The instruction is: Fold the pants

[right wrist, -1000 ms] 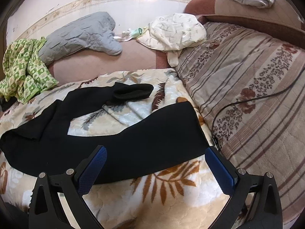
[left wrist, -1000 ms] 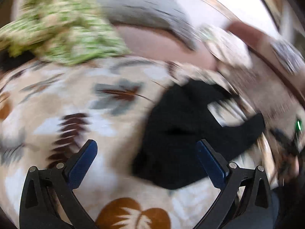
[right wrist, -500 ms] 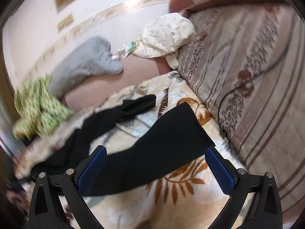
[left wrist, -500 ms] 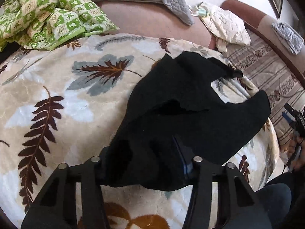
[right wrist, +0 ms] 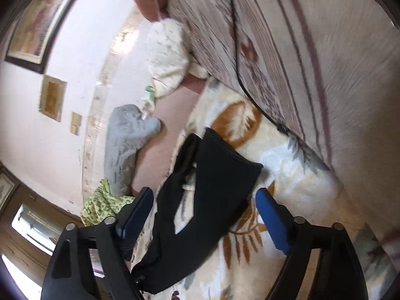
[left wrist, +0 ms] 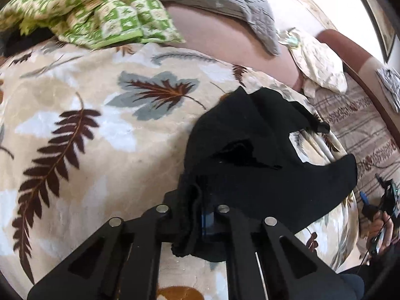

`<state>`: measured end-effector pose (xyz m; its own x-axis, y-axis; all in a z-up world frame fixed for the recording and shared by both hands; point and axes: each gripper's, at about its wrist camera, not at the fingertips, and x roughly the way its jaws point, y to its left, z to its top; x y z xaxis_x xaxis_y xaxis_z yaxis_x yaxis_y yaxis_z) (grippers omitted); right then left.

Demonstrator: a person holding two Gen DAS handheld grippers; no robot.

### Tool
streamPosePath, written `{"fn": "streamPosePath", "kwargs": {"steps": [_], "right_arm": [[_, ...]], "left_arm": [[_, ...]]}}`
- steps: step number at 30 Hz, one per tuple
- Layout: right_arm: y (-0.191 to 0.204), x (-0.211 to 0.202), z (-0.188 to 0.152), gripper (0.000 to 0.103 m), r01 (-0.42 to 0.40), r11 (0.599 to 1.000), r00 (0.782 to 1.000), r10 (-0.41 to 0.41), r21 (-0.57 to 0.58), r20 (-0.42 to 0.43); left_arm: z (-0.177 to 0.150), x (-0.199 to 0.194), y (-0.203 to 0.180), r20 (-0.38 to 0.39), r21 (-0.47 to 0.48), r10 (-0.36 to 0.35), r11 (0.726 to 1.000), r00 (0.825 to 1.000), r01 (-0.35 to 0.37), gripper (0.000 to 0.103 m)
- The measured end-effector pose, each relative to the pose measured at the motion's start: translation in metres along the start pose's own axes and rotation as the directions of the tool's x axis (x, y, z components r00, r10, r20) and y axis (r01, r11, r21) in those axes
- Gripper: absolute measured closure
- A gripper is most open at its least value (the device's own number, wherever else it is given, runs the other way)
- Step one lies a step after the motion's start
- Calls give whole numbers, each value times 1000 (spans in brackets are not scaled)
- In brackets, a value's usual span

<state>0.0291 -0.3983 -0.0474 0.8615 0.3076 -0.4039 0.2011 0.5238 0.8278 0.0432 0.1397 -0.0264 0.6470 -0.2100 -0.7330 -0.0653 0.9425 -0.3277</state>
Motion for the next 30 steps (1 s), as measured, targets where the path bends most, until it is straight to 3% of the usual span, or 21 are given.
{"fn": "streamPosePath", "kwargs": {"steps": [7,8,9,10,11,12,17,23,27,30], "right_arm": [[-11,38,7,35,116,992,992,-118,-43,-42],[-12,42,9,44,129,990,991,-131,-57,-41],[-13,43,9,62,129,989,990,-133,-68,-47],[-12,46,9,73,138,987,988,-143,-85,-56],[-10,46,9,93,158,982,985,-165,-108,-56],[-8,43,8,98,162,978,985,-168,-129,-44],[10,24,0,99,135,968,991,-137,-212,6],[15,9,-13,100,116,976,992,-124,-185,-33],[1,13,-27,99,61,993,982,-77,-99,-171],[2,32,-43,99,65,989,948,-102,-131,-300]], "left_arm": [[-4,-3,-11,15,14,-2,1000,1000,2,97],[-3,-2,-13,18,12,1,1000,1000,-1,97],[-4,-1,-14,19,11,-2,1000,1000,1,97],[-4,-1,-16,23,10,-9,1000,1000,9,97],[-5,-3,-17,33,10,-8,1000,999,7,99],[-6,-5,-18,49,11,5,1000,999,-6,99],[-9,-14,-5,77,-77,18,997,997,-12,100],[-21,-33,25,49,-172,3,985,999,5,100],[-29,-63,44,69,-191,39,981,997,-25,100],[-28,-85,63,111,-205,93,976,989,-69,100]]}}
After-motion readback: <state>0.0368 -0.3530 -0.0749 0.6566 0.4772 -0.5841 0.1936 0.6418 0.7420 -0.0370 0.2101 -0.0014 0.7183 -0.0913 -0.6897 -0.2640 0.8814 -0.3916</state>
